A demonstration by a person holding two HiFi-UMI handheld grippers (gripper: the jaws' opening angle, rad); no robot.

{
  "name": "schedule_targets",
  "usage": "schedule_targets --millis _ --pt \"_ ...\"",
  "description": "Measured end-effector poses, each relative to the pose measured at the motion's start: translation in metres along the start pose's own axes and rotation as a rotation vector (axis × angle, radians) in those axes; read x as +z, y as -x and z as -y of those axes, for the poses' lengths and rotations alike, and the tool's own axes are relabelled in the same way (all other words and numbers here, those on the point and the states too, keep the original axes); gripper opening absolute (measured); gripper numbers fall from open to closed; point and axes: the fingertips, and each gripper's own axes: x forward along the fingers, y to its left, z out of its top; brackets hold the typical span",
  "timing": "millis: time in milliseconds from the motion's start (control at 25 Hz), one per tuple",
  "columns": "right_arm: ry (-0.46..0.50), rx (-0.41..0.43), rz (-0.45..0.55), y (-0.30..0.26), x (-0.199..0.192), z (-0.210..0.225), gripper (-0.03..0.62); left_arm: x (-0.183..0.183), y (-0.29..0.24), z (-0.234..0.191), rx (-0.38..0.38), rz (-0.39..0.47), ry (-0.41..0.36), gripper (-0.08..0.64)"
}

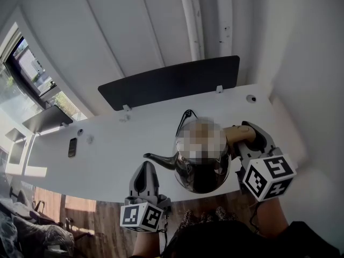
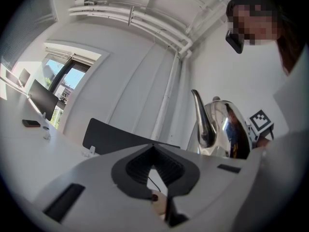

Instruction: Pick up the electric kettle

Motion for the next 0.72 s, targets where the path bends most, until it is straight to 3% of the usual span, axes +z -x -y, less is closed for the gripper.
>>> schedule_targets --millis 320,520,720 --pt "0.007 -0.049 0.017 0.006 0.0 0.003 0.135 0.004 0.002 0.002 -0.036 -0.007 0.004 0.002" --pt "0.009 -0.094 0.033 0.076 -0.012 -0.045 0.134 0.006 0.085 -0.009 -0.071 -0.021 0.017 0.002" --pt "-0.002 -0.112 0.043 0.109 -0.02 -0.058 0.133 0.004 0.115 -0.006 -0.098 -0.022 0.023 0.002"
